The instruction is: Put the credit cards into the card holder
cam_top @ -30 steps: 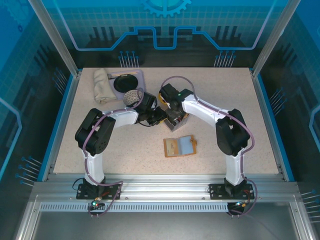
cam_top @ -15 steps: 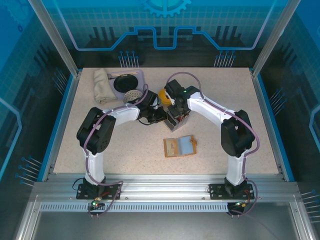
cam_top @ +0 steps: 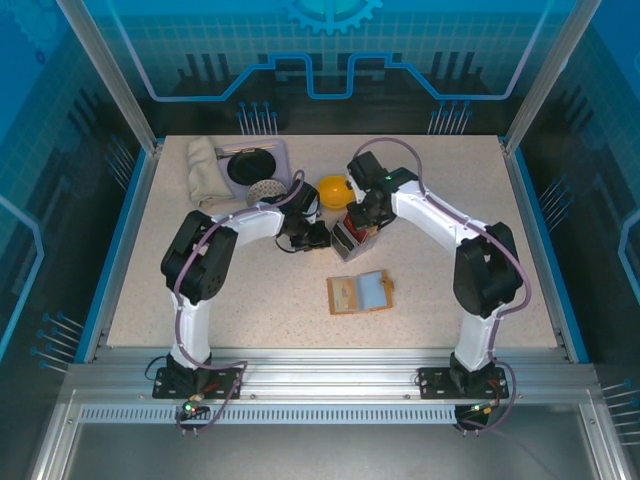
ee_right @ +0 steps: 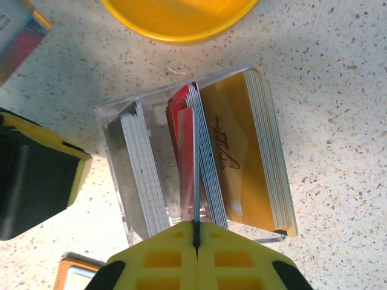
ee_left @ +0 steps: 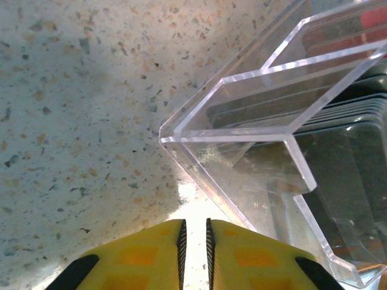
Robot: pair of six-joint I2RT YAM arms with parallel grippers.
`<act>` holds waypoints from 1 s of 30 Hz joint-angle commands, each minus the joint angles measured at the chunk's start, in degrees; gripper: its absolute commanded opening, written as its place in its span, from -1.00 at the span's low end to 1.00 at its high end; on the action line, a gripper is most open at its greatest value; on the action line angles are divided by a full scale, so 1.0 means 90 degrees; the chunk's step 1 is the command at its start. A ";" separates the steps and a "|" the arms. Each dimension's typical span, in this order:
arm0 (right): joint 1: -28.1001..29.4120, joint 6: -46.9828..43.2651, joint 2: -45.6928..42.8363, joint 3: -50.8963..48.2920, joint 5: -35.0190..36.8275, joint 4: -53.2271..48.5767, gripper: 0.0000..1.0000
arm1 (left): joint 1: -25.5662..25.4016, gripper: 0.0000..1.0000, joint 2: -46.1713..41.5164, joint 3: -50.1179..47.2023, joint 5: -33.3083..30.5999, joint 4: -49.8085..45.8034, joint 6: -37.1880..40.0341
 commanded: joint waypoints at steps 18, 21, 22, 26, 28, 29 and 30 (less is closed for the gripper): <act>-0.1147 0.1456 -0.1334 -0.0919 -0.3122 0.1087 -1.00 | 0.0717 0.23 -0.2082 -0.1750 0.1801 0.3664 -0.3320; -0.1158 0.1383 -0.1267 -0.0898 -0.2956 0.1093 -1.00 | 0.0730 0.26 -0.1975 -0.1758 0.1957 0.3971 -0.3604; -0.1158 0.1292 -0.1181 -0.0857 -0.2875 0.1043 -1.00 | 0.0730 0.26 -0.1960 -0.1746 0.1954 0.3942 -0.3600; -0.1038 0.0782 -0.0841 -0.0675 -0.2305 0.0844 -1.00 | 0.0731 0.27 -0.1984 -0.1727 0.1903 0.3643 -0.3437; -0.0938 0.0430 -0.0685 -0.0515 -0.1983 0.0686 -1.00 | 0.0732 0.27 -0.2013 -0.1726 0.1810 0.3396 -0.3288; -0.0889 0.0286 -0.0627 -0.0470 -0.1847 0.0654 -1.00 | 0.0730 0.27 -0.2025 -0.1736 0.1747 0.3258 -0.3210; -0.0867 0.0146 -0.0578 -0.0444 -0.1821 0.0667 -1.00 | 0.0730 0.27 -0.2018 -0.1736 0.1673 0.3102 -0.3138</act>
